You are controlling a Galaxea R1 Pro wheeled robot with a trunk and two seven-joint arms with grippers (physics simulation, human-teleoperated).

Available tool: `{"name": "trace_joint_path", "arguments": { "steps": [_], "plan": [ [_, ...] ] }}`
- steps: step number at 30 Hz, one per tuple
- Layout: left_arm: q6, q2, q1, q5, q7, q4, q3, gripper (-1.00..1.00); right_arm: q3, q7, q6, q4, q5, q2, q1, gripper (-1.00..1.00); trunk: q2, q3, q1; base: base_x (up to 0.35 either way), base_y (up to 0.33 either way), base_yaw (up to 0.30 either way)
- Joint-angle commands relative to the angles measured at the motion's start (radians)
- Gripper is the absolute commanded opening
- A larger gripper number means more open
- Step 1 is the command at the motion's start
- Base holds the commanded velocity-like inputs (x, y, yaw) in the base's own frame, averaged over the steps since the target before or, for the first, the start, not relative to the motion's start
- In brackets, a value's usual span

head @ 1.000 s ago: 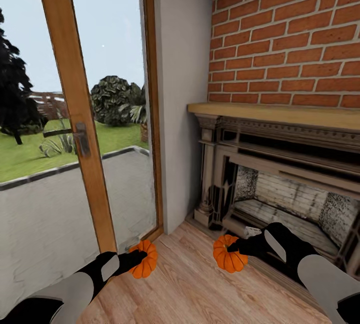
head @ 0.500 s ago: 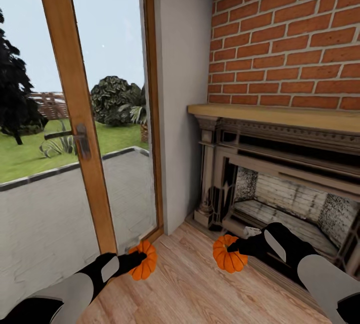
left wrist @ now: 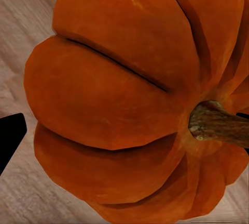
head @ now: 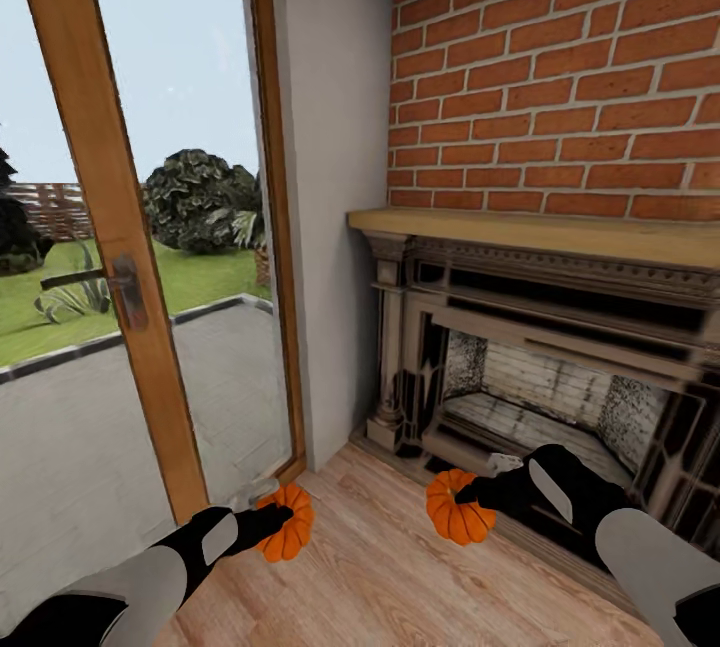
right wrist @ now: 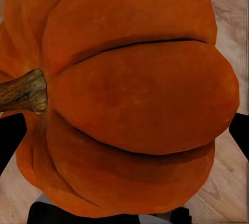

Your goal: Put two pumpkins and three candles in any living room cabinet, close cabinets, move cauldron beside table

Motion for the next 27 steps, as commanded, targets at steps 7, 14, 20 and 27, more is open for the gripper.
{"name": "trace_joint_path", "arguments": {
  "steps": [7, 14, 20, 27],
  "plan": [
    [0.003, 0.000, -0.001, 0.008, 0.001, -0.001, -0.007, -1.00, 0.004, 0.005, 0.002, -0.001, 0.001, -0.001, -0.001, -1.00, -0.001, -0.005, 0.000, 0.000, 0.000, -0.293],
    [0.003, -0.001, -0.001, 0.009, 0.001, 0.000, -0.007, -1.00, 0.003, 0.005, 0.002, -0.001, 0.001, -0.001, -0.001, -1.00, -0.001, -0.005, 0.000, 0.000, 0.000, -0.296],
    [0.002, -0.002, -0.001, 0.009, 0.001, 0.016, -0.007, -1.00, 0.004, 0.005, 0.002, -0.001, 0.001, -0.001, -0.001, -1.00, -0.001, -0.005, 0.000, 0.000, 0.000, -0.297],
    [0.000, -0.001, -0.001, 0.011, 0.002, 0.020, -0.006, -1.00, 0.004, 0.005, 0.002, -0.001, 0.001, -0.001, -0.001, -1.00, -0.001, -0.002, 0.000, 0.000, 0.000, -0.289]
  ]
}}
